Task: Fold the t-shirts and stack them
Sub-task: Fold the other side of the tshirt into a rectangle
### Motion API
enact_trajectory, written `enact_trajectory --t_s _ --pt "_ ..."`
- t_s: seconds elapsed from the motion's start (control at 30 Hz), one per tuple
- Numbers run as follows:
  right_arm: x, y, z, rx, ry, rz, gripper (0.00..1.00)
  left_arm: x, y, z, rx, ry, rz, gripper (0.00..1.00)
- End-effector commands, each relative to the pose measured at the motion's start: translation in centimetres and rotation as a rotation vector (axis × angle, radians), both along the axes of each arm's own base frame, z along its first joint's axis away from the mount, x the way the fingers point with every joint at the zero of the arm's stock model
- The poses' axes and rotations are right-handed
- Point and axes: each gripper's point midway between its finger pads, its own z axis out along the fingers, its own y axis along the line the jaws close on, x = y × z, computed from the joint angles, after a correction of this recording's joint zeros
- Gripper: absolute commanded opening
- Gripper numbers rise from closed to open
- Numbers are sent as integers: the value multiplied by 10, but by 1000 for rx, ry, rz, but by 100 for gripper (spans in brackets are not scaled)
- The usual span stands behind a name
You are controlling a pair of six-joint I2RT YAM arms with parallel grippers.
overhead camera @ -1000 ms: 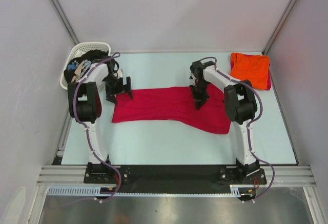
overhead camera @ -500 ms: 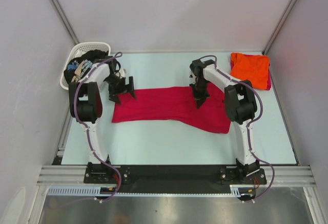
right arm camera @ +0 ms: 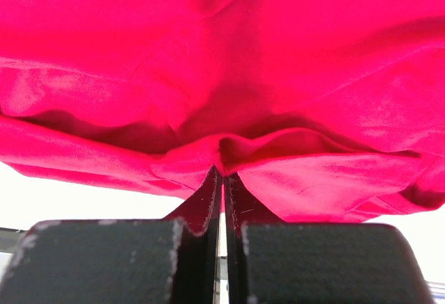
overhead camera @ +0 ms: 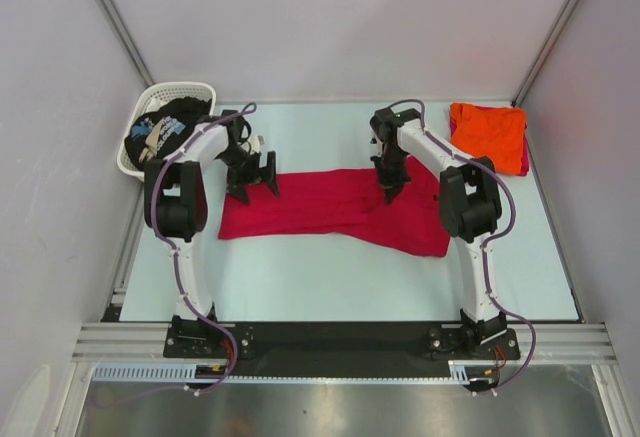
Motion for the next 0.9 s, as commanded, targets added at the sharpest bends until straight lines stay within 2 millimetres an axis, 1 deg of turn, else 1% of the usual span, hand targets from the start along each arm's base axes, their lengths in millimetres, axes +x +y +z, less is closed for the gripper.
enact_trajectory --t_s 0.0,0.1,0.23,0.33,0.4,0.43,0.47,0.5,0.57,0.6,0.7,0.73,0.77,0.8,0.87 --pt "11 -2 32 -1 -88 5 0 -4 -5 2 -17 -1 -33 100" --pt "15 -3 36 -9 -113 3 0 -5 -5 5 -12 -9 -35 100" --pt "22 -6 37 -24 -133 -4 0 -4 2 1 28 -5 -31 100" --pt "35 -7 43 -36 -204 -6 0 -4 3 -1 36 -3 -33 100" --pt "35 -8 40 -36 -184 -13 0 -3 3 -1 39 -5 -32 100" --pt "33 -10 32 -56 -159 -11 0 -3 3 -1 39 -4 -33 100" --pt "32 -10 32 -60 -159 -16 0 -3 3 -1 41 -5 -35 100" --pt "28 -10 22 -60 -146 -9 0 -4 4 -1 46 -3 -35 99" --pt "22 -8 17 -53 -122 -8 0 -5 4 2 47 -6 -38 100" --pt "19 -7 14 -52 -109 -4 0 -6 10 0 83 -10 -38 100" --pt "4 -10 3 -69 -56 4 0 -11 15 0 152 -17 -54 100" --pt "0 -5 2 -44 -38 10 0 -13 17 0 176 -17 -59 100" --pt "-2 -5 2 -40 -36 13 0 -14 19 4 201 -29 -63 100" --pt "-3 -4 1 -39 -33 15 0 -14 27 4 263 -42 -67 100" --pt "-7 -6 -2 -45 -24 15 0 -17 28 7 305 -48 -77 100"
